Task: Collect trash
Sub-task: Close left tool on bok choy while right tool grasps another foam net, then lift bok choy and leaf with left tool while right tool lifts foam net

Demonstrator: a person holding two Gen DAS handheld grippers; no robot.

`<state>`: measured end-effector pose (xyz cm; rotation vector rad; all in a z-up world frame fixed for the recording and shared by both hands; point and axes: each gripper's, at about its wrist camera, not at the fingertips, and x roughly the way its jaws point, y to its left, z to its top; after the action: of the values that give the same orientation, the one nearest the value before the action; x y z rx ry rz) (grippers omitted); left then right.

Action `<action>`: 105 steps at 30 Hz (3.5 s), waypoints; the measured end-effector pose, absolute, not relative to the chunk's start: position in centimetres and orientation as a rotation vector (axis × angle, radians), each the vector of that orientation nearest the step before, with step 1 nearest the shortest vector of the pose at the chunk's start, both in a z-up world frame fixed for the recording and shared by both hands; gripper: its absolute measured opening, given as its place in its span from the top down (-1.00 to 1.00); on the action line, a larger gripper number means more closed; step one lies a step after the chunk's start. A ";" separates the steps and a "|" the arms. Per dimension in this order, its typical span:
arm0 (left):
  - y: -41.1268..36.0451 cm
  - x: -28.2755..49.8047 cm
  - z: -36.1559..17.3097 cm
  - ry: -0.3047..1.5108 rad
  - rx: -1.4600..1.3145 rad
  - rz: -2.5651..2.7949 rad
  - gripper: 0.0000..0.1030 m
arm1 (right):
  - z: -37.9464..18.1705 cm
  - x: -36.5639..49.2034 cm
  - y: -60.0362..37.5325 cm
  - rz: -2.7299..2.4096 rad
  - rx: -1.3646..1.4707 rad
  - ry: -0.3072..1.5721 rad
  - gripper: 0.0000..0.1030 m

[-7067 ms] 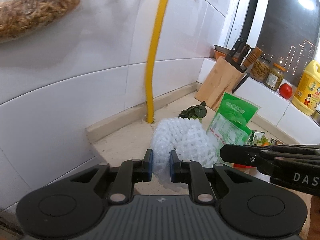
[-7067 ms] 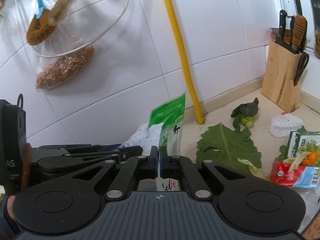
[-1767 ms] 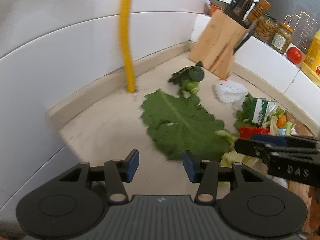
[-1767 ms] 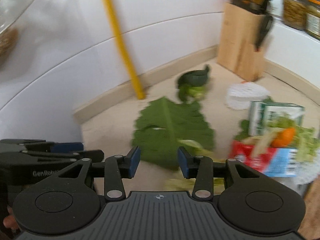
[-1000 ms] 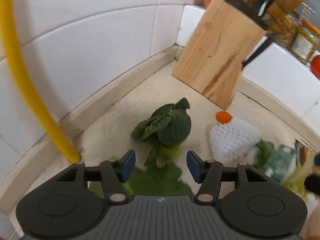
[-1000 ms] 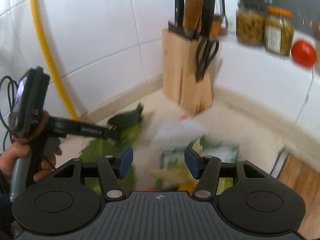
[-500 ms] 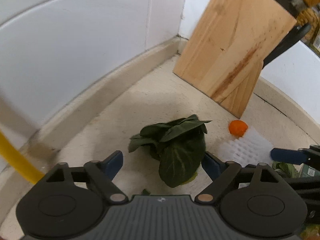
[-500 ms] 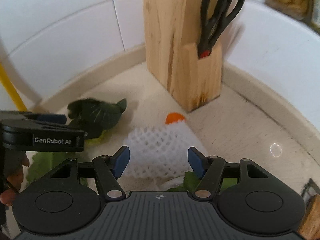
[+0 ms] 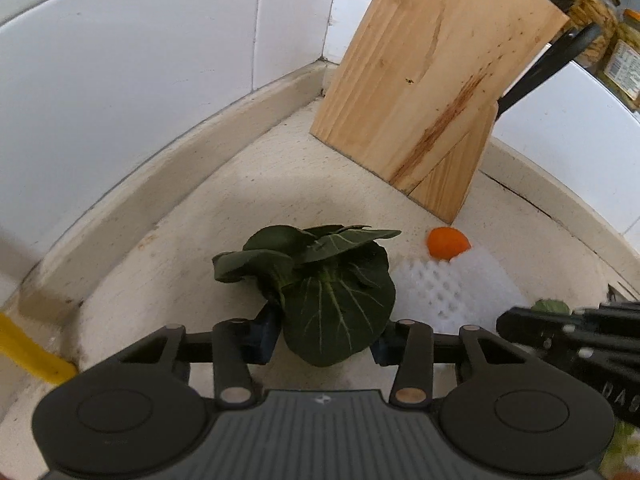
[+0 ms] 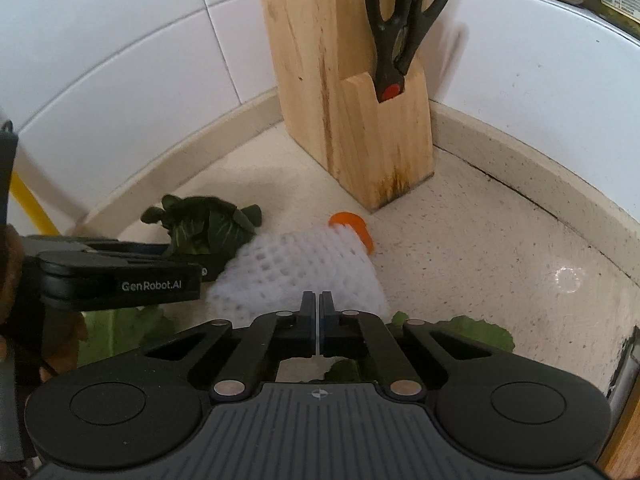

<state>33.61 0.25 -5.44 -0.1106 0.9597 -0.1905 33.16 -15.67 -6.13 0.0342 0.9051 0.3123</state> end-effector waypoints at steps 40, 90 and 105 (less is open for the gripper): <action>2.2 28.3 -0.4 0.838 -0.121 -0.189 0.26 | -2.5 32.0 -13.9 0.358 0.043 0.821 0.69; 3.0 20.0 -4.5 0.800 -0.024 -0.327 -0.32 | -6.7 29.4 -8.4 0.459 -0.079 0.945 0.09; 4.0 19.4 -2.0 0.812 -0.097 -0.295 0.98 | -3.7 26.7 -9.5 0.430 -0.043 0.860 0.75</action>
<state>19.44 4.03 -2.04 -0.0971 0.8122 -0.2947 26.75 -9.54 -3.71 -0.0435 0.8599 0.4299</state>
